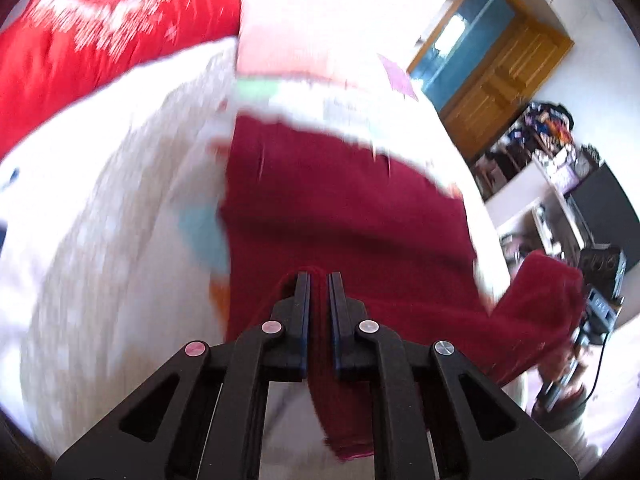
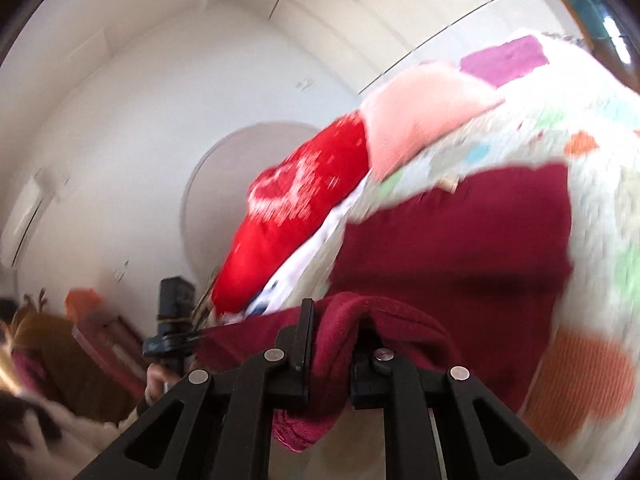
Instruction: Fold small clothes
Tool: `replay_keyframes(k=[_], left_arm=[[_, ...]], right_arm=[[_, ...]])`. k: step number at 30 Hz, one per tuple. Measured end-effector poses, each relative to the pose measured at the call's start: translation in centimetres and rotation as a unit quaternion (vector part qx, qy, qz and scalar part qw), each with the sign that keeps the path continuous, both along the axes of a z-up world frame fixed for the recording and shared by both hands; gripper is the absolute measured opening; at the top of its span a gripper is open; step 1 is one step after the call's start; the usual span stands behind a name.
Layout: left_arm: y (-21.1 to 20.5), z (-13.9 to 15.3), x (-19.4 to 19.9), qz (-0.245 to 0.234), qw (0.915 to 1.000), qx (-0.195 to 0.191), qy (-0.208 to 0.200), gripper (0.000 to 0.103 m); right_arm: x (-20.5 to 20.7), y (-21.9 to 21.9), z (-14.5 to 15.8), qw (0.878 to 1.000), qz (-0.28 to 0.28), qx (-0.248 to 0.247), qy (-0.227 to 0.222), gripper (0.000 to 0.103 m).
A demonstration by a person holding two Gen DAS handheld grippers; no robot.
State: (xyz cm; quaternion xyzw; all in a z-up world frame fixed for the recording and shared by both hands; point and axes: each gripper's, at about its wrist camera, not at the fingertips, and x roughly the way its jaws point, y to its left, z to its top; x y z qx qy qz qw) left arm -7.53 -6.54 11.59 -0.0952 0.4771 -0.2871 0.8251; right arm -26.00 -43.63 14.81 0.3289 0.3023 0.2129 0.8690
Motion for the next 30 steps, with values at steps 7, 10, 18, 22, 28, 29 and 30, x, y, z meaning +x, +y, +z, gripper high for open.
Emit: replay_keyframes(k=[7,10,18,22,28,29,30], left_arm=[[-4.4,-3.1,12.0,0.065,0.9972,0.028,0.021,0.007],[-3.4,-5.4,14.6,0.091,0.9931,-0.013,0.073,0.010],[-3.3,-0.4,12.7,0.085,0.9955,-0.027,-0.031,0.064],[-7.3,-1.8,13.6,0.063,0.9973,0.030,-0.021,0.064],[-10.3,-7.9,16.0,0.086,0.9849,0.151,0.000,0.064],[-10.3,-8.9,16.6,0.088,0.9847,0.150,0.010,0.064],[-10.2,-9.4,16.8,0.095,0.9849,0.145,0.005,0.067]], right_arm=[[10.8,-7.4,-4.1,0.991,-0.126,0.000,0.054,0.015],[13.9,-9.6,-6.9,0.976,-0.168,-0.017,0.138,0.057],[11.0,-9.1,-2.4,0.977,-0.175,-0.103,0.072,0.061],[13.8,-4.9,-3.2,0.970,-0.109,-0.199,0.084,0.053],[18.9,-5.4,-7.9,0.930,-0.162,-0.283,0.168,0.049],[19.6,-6.3,-9.2,0.928,-0.173,-0.277,0.181,0.049],[20.1,-6.6,-9.9,0.928,-0.175,-0.274,0.183,0.049]])
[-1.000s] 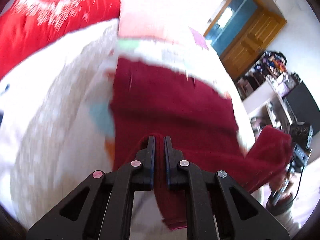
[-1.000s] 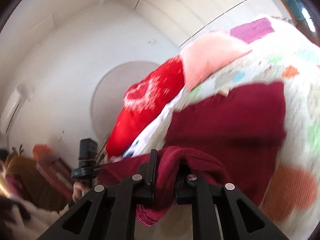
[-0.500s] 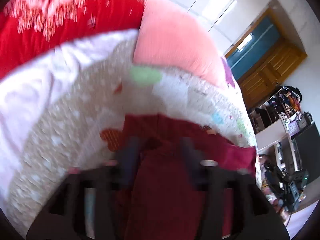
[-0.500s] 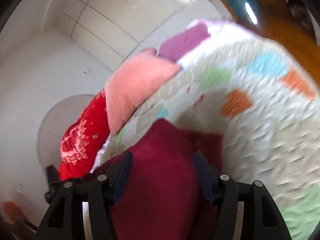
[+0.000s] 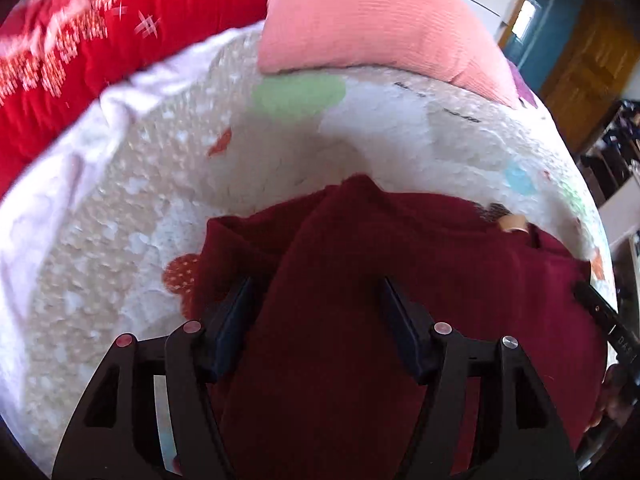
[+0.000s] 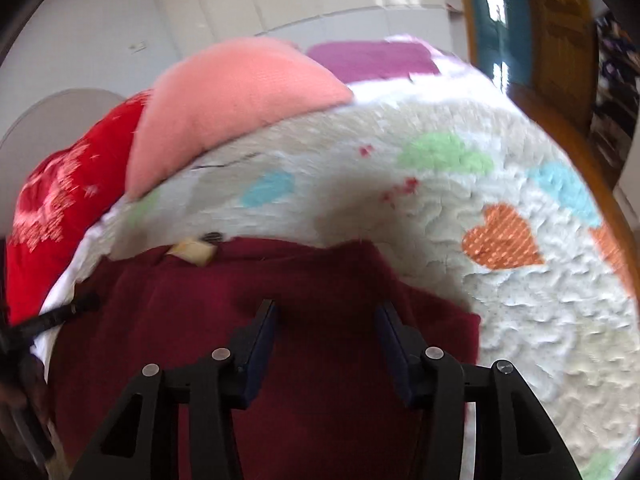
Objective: Fold small clothes
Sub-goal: 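Lower the hem onto the sweater and open both grippers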
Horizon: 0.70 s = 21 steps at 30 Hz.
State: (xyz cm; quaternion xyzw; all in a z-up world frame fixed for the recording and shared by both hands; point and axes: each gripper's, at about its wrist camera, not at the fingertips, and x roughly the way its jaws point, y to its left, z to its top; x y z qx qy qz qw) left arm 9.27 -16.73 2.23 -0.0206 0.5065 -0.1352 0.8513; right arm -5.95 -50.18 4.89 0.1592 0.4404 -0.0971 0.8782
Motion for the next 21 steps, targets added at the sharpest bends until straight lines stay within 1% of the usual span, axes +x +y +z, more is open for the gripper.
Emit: replay_keyframes(k=[1,2,4,7,9,11,13,14,16,18,19,20,21], left_arm=[[0.1,-0.1,0.0,0.006,0.9999,-0.001,-0.014,0.067],[0.0,-0.2,0.1,0.006,0.9998,0.004,-0.018,0.067],[-0.3,-0.1,0.0,0.003,0.9997,0.016,-0.021,0.067],[0.0,0.8,-0.7,-0.001,0.9998,0.014,-0.014,0.067],[0.7,1.5,-1.4,-0.004,0.9999,0.003,-0.012,0.067],[1.2,2.2,-2.4,-0.005,0.9999,-0.008,-0.012,0.067],[1.7,2.8,-3.8,-0.011,0.9997,-0.014,-0.015,0.067],[1.8,2.9,-4.3,-0.012,0.9997,-0.015,-0.016,0.067],[2.0,3.1,-5.3,-0.011,0.9997,-0.011,-0.019,0.067],[2.2,3.0,-6.3,-0.013,0.9998,-0.006,-0.015,0.067],[2.3,2.9,-6.7,-0.014,0.9998,-0.003,-0.011,0.067],[2.4,2.9,-7.2,-0.015,0.9998,-0.001,-0.009,0.067],[2.6,3.0,-7.7,-0.016,0.9998,0.000,-0.010,0.067]], right_arm=[[0.3,-0.2,-0.4,1.000,-0.001,-0.003,0.000,0.049],[0.6,-0.3,-0.7,1.000,-0.004,-0.005,0.000,0.050],[1.2,-0.2,-0.6,1.000,-0.003,-0.015,0.003,0.051],[0.5,0.2,0.6,1.000,0.005,-0.016,0.009,0.051],[-1.6,0.8,2.8,1.000,0.011,-0.007,-0.010,0.051],[-4.3,2.1,5.0,0.999,0.030,-0.002,-0.033,0.052],[-6.3,3.5,5.8,0.998,0.043,-0.019,-0.034,0.052],[-7.5,4.2,5.8,0.998,0.049,-0.032,-0.031,0.053],[-8.4,4.6,4.9,0.998,0.048,-0.035,-0.016,0.055],[-8.4,4.0,2.5,0.999,0.035,-0.030,0.017,0.056],[-8.2,4.0,1.7,0.999,0.039,-0.029,0.023,0.056],[-8.2,4.2,1.7,0.998,0.043,-0.043,0.018,0.056],[-8.2,4.7,2.2,0.997,0.046,-0.057,0.023,0.056]])
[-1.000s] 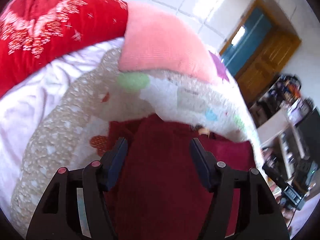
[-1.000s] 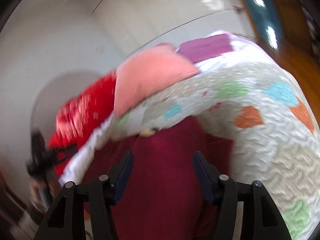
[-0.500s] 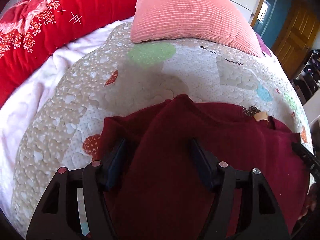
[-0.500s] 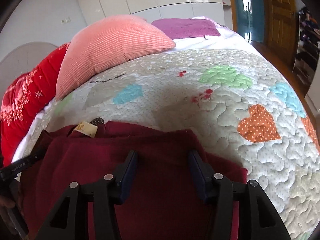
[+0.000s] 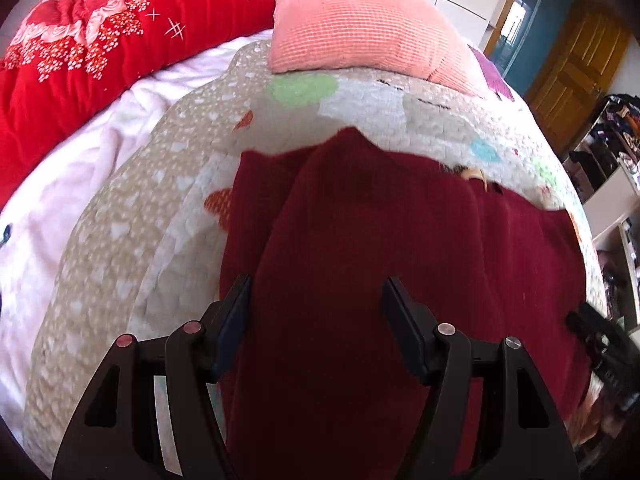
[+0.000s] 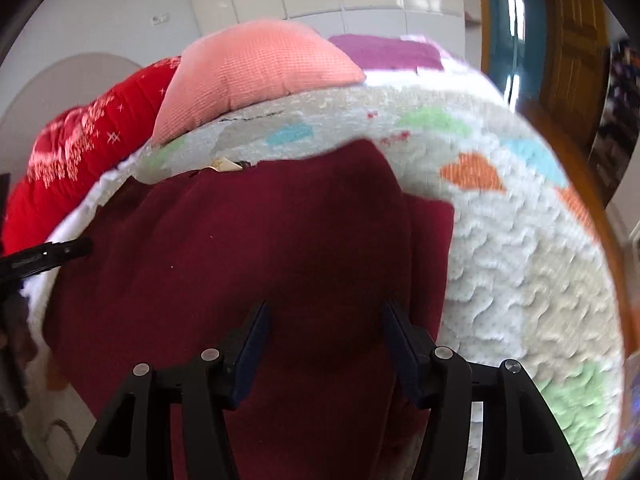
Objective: Fold small clothes
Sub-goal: 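Lower the hem onto the sweater and open both grippers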
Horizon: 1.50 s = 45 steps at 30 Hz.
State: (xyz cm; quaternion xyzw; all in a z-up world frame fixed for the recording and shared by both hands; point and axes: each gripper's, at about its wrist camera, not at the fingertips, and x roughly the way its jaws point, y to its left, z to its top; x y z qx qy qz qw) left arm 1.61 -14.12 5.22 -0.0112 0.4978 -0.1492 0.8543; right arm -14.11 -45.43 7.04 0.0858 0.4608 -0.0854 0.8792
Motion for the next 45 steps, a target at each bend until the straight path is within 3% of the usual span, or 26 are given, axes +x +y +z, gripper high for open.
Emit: replay_keyframes(k=[4,8,11,15,17,20,23,31,34,38,43,44,45], left_arm=[[0.6,0.6,-1.4,0.003,0.9999,0.005,-0.011,0.067],[1.0,0.9,-2.4,0.001,0.9998,0.010,-0.016,0.067],[1.3,1.0,-3.3,0.001,0.9996,0.019,-0.023,0.067],[1.6,0.3,-3.9,0.001,0.9995,0.028,-0.013,0.067],[2.0,0.1,-4.1,0.002,0.9996,0.027,-0.010,0.067],[3.0,-0.1,-4.6,0.009,0.9998,0.014,-0.006,0.067],[4.2,-0.6,-4.8,0.023,0.9997,-0.005,-0.001,0.067],[5.8,-1.4,-4.4,0.041,0.9985,-0.030,-0.023,0.067],[6.2,-2.2,-3.8,0.037,0.9979,-0.048,-0.021,0.067],[6.1,-2.2,-3.0,0.031,0.9976,-0.060,-0.016,0.067],[6.6,-2.5,-2.5,0.027,0.9969,-0.074,-0.007,0.069],[6.7,-2.6,-2.4,0.028,0.9966,-0.077,-0.004,0.069],[6.7,-2.5,-2.4,0.028,0.9966,-0.078,-0.003,0.069]], right_arm=[[-0.9,1.5,2.4,0.999,0.013,0.027,-0.017,0.056],[-2.3,3.3,3.5,0.999,0.021,0.018,-0.030,0.056],[-3.0,4.0,2.8,0.999,0.023,0.019,-0.023,0.057],[-2.0,4.5,-0.8,0.999,0.030,0.007,0.030,0.060],[-1.9,4.7,-0.4,0.999,0.024,0.007,0.029,0.060],[-2.0,4.9,1.8,0.997,0.027,0.074,0.000,0.060],[-1.3,6.4,3.3,0.995,0.047,0.083,-0.027,0.061],[7.1,12.8,3.4,0.986,0.102,0.126,-0.038,0.062],[11.0,14.7,2.8,0.979,0.114,0.166,-0.030,0.062],[16.7,17.8,1.5,0.978,0.114,0.174,0.003,0.062],[21.6,19.4,-2.4,0.979,0.110,0.149,0.091,0.061],[21.9,19.5,-2.9,0.981,0.113,0.133,0.090,0.050],[21.9,19.7,-2.9,0.983,0.118,0.111,0.083,0.028]])
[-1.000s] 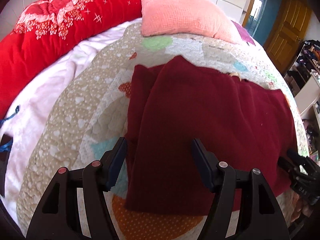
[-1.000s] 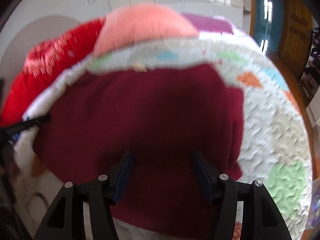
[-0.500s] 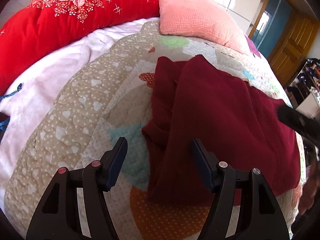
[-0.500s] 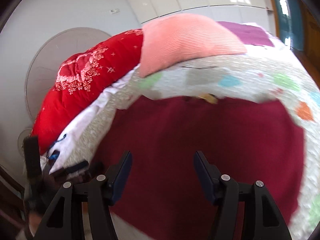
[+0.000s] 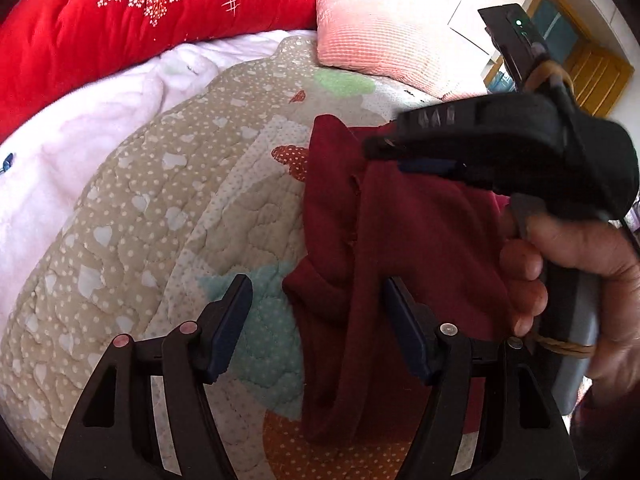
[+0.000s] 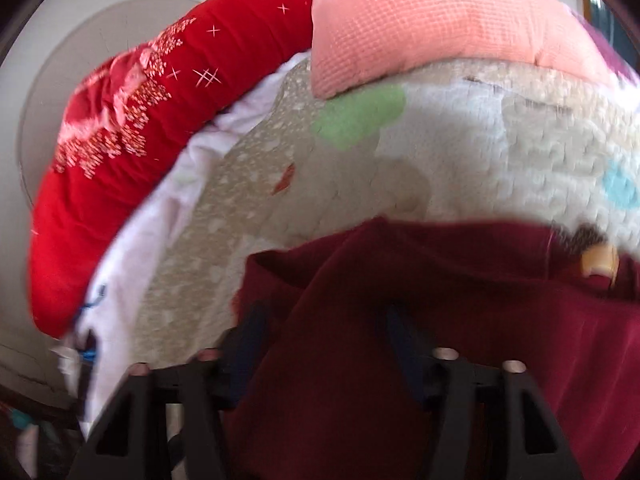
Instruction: Fold small clothes
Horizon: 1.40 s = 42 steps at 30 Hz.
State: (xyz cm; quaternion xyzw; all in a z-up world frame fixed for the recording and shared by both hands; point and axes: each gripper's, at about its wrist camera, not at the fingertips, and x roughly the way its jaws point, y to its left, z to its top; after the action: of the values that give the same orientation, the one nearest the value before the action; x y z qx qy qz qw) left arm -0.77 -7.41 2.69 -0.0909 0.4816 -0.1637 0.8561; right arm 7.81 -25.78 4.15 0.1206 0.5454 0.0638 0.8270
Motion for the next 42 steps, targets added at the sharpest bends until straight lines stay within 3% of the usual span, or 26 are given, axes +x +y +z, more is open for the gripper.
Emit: replay_keyframes(k=[2,7,11,14,16,17,18,22,26,31,32,40,42], left_arm=[[0.0,0.2,0.0,-0.001,1.0000,0.002,-0.001,0.069],[0.3,0.3,0.5,0.003,1.0000,0.001,0.001,0.069],[0.1,0.1,0.8,0.001,1.0000,0.009,-0.001,0.069],[0.0,0.1,0.7,0.001,0.9999,0.012,-0.003,0.071],[-0.1,0.1,0.9,0.000,0.9999,0.012,-0.003,0.071],[-0.1,0.0,0.9,0.001,0.9999,0.012,-0.003,0.071],[-0.1,0.0,0.9,0.001,0.9999,0.011,-0.002,0.071],[0.0,0.0,0.7,0.002,1.0000,0.006,0.000,0.071],[0.1,-0.1,0.8,0.002,1.0000,0.005,0.002,0.071],[0.1,-0.1,0.9,0.002,1.0000,0.005,0.002,0.073],[0.1,-0.1,1.0,0.003,1.0000,0.004,0.003,0.073],[0.2,-0.1,1.1,0.003,1.0000,0.003,0.005,0.075],[0.1,-0.1,1.0,0.003,1.0000,0.004,0.004,0.075]], right_arm=[[-0.1,0.0,0.3,1.000,0.015,-0.018,-0.015,0.007],[0.4,0.3,2.0,0.998,0.026,0.001,-0.050,0.006],[1.6,1.3,0.0,0.999,0.023,-0.002,-0.042,0.005],[1.6,1.3,-0.6,0.999,0.025,0.009,-0.046,0.007],[0.7,0.6,0.6,0.998,0.029,0.023,-0.053,0.021],[-0.2,0.2,1.6,0.997,0.032,0.035,-0.056,0.036],[-0.9,-0.2,2.3,0.997,0.035,0.041,-0.062,0.041],[-5.1,-1.6,5.1,0.995,0.038,0.009,-0.093,0.041],[-8.8,-4.4,5.2,0.993,-0.001,-0.053,-0.110,0.041],[-8.6,-7.4,0.8,0.995,-0.041,-0.071,-0.056,0.036],[-8.3,-7.6,0.3,0.995,-0.040,-0.070,-0.065,0.036],[-8.5,-7.1,2.8,0.991,-0.045,-0.083,-0.098,0.036],[-8.0,-6.7,1.1,0.991,-0.038,-0.109,-0.065,0.037]])
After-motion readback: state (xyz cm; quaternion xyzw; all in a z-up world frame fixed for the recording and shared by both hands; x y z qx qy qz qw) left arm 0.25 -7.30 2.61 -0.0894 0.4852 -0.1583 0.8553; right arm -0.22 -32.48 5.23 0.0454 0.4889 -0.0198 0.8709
